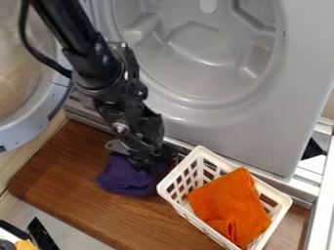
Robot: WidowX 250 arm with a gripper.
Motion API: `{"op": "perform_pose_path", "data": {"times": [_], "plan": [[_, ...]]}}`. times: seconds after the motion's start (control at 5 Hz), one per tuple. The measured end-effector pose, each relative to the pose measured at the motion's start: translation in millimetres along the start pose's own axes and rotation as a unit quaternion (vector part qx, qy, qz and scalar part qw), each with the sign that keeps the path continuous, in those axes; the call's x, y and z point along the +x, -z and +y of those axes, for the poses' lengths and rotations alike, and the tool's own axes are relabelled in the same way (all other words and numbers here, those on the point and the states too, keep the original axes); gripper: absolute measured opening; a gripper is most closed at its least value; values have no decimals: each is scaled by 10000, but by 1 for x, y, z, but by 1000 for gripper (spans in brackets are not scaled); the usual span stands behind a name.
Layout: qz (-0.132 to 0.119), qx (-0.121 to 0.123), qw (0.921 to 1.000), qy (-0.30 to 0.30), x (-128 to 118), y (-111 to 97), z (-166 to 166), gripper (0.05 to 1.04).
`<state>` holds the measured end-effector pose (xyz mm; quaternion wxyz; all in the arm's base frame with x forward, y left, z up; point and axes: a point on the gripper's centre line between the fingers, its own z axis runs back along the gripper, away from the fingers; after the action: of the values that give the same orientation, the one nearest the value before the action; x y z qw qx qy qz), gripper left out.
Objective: Put the purple cloth on the middle of the table
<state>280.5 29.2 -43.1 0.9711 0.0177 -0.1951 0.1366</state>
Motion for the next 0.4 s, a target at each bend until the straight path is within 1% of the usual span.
{"op": "perform_pose_path", "data": {"times": [0.2,0.4], "plan": [[158,-85,9993,332,3,0,-4,297],[197,-183,9996,89,2,-1,-7,591]]}}
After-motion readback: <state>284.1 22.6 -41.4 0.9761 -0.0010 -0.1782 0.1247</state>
